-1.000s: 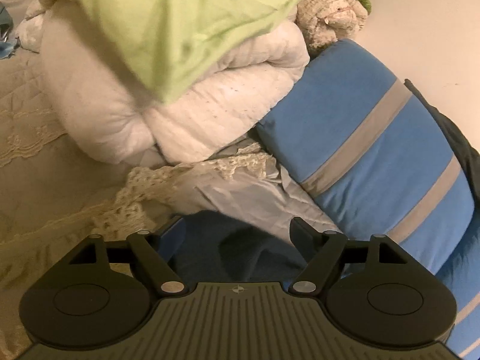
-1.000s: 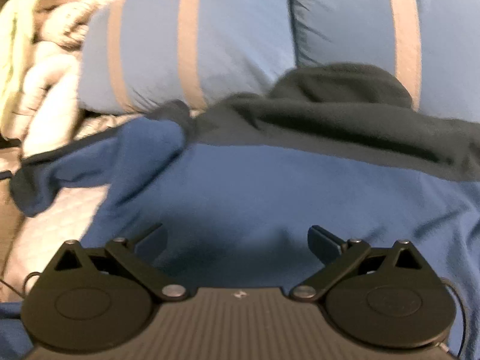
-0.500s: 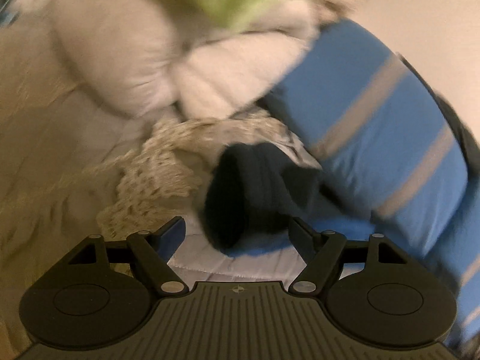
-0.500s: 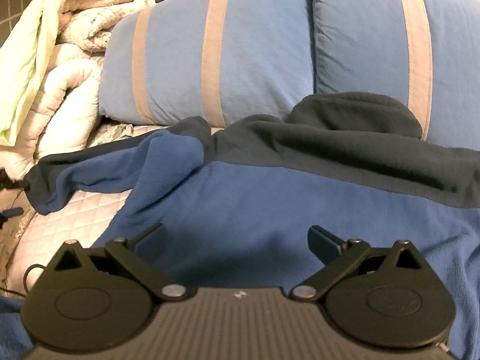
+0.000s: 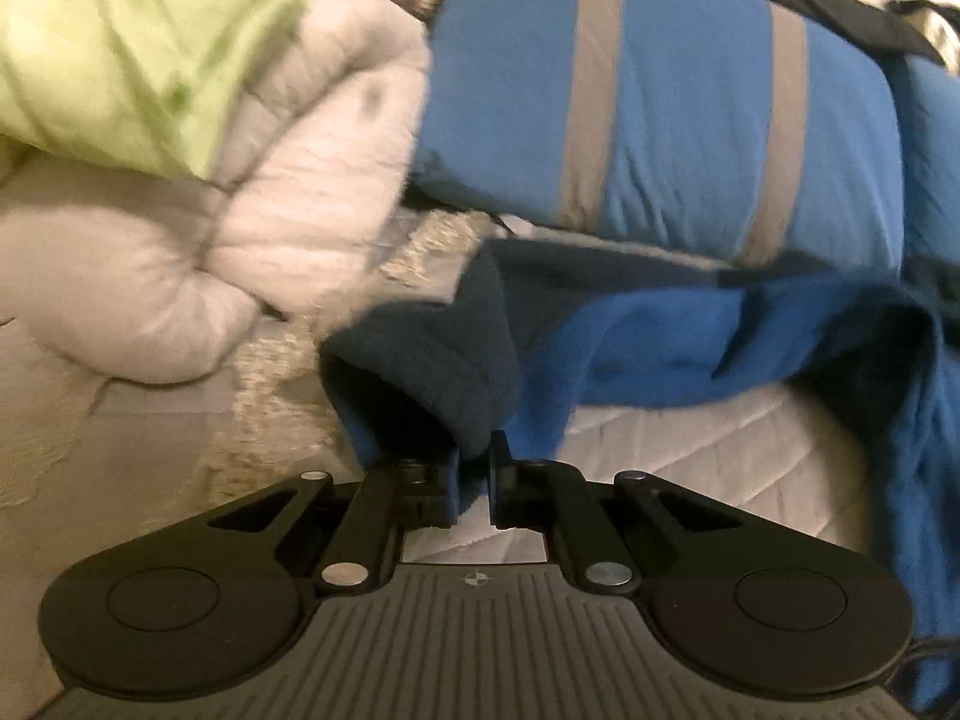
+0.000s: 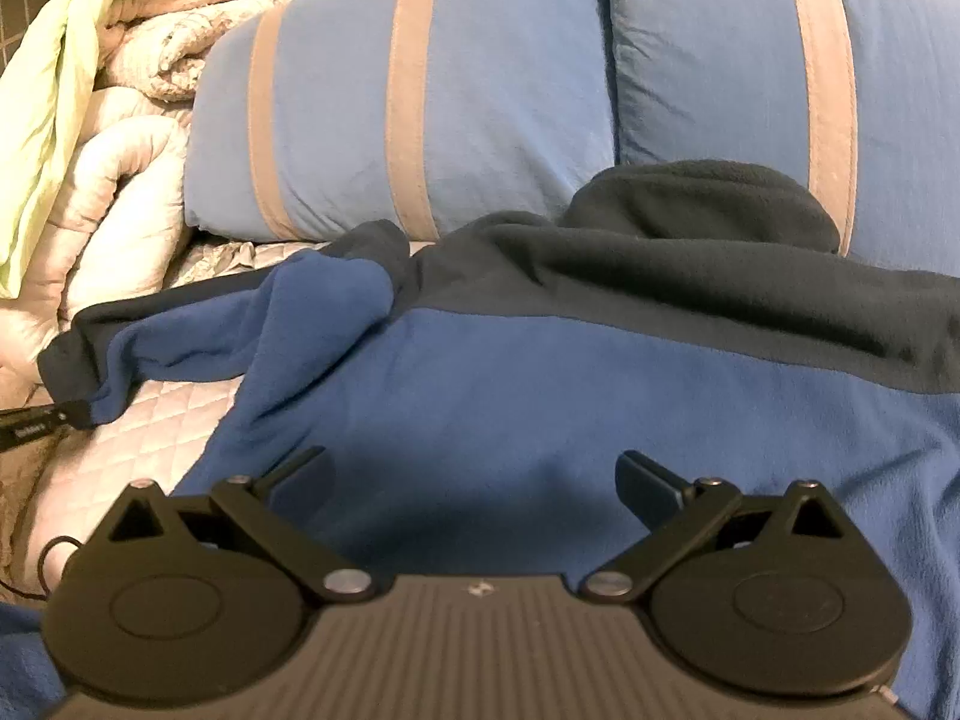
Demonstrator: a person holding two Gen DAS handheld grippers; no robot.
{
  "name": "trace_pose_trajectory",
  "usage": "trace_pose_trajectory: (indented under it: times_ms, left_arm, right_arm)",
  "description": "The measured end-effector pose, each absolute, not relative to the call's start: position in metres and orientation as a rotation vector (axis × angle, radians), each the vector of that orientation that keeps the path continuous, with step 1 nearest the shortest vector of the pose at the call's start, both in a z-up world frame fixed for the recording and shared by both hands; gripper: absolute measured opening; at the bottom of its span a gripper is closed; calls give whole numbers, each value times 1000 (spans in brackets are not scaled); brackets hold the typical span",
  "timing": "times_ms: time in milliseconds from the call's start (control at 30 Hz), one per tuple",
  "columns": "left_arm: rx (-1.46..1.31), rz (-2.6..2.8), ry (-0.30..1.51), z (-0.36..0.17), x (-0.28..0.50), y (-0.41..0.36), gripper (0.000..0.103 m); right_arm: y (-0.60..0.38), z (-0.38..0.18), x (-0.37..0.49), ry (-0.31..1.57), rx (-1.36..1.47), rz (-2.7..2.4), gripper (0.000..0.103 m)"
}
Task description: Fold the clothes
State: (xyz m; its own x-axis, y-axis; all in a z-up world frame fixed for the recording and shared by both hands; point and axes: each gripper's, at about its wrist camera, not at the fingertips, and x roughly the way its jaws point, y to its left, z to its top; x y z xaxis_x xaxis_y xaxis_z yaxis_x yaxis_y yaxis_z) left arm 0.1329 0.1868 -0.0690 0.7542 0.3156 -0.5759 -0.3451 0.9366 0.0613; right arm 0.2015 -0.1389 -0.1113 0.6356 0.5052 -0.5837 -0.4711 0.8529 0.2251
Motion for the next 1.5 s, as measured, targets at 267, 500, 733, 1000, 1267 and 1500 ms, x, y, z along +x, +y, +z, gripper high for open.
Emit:
trace_pose_trajectory:
  times_ms: [267, 500, 733, 1000, 1267, 1500]
  left_arm:
    - [-531, 344, 750, -34, 103, 234, 8]
    - [-676, 390, 776, -68, 111, 275, 8]
    - [-743, 423, 792, -77, 103, 279, 16]
    - [-898, 429, 810, -85, 86, 280, 66]
    - [-1147, 446, 776, -111, 75, 287, 66]
    - [-1170, 514, 809, -107, 91, 285, 41]
  right_arm:
    - [-139, -112, 200, 689, 40, 564, 103]
    - [-138, -113, 199, 703, 34, 565, 103]
    - [-135, -116, 200, 714, 21, 560, 103]
    - [-135, -115, 200, 715, 25, 564, 103]
    - [-136, -115, 199, 715, 27, 565, 103]
    - [-134, -115, 200, 721, 38, 559, 103]
